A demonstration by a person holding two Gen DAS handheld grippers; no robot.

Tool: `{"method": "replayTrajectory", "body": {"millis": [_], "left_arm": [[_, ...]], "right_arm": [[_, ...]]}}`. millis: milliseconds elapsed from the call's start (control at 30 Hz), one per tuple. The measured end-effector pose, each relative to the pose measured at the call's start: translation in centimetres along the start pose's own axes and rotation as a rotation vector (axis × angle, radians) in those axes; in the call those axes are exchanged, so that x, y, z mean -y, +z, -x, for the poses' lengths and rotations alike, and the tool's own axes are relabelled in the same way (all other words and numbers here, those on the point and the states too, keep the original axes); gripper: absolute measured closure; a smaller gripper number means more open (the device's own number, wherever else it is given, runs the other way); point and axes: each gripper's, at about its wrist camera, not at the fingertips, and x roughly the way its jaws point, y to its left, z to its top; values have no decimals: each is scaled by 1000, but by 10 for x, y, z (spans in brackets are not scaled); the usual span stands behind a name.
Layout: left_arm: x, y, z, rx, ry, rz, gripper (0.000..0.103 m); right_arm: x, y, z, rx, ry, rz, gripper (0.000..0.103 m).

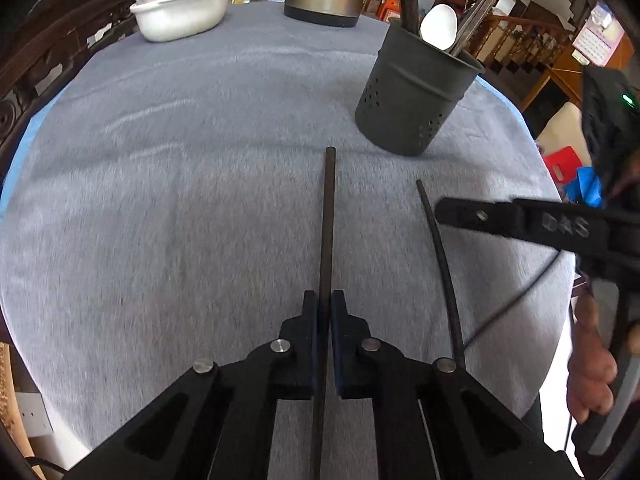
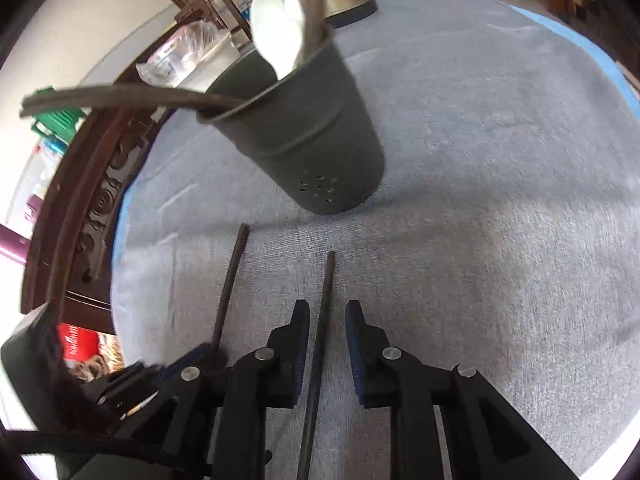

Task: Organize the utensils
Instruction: 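Close the left gripper on a dark chopstick while the right gripper grasps another, then lift both held chopsticks and carry them above the dark grey holder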

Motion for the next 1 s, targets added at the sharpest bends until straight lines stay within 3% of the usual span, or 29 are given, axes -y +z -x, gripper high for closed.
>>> {"method": "replayTrajectory", "body": {"millis": [67,133,200,267,433,500,533,667,733,867,1000], "left_arm": [[-2,1,2,-20,-19,-1,96],[-7,4,4,-35,-47,10,89],[-11,12,5,-29,-46,9,74],[-13,23,5,-14,-28,-13,72],[-13,48,-7,-5,-1,-47,72],[-9,57,-13,-14,-16,-59,72],[-7,59,-15,-19,-27,-63,72],[-3,68,-23,-34,-49,-70,72],[-1,71,-28,-43,-59,-74,76],[5,76,-35,-28,-51,-85,96],[-2,73,-32,-22,-69,-59,96]], "right_arm": [[-3,3,-7,-18,-15,-5,82],[-7,7,-12,-36,-36,-11,81],[-14,9,-14,-39,-60,6,80],[-19,13,-17,-45,-84,19,79],[-27,19,-24,-30,-118,52,80],[-31,18,-26,-29,-152,95,86],[-34,17,-27,-26,-185,125,95],[-28,13,-25,-16,-158,119,96],[-19,11,-19,-12,-155,110,96],[3,10,-10,-5,-153,59,97],[14,10,-7,-16,-142,17,97]]}}
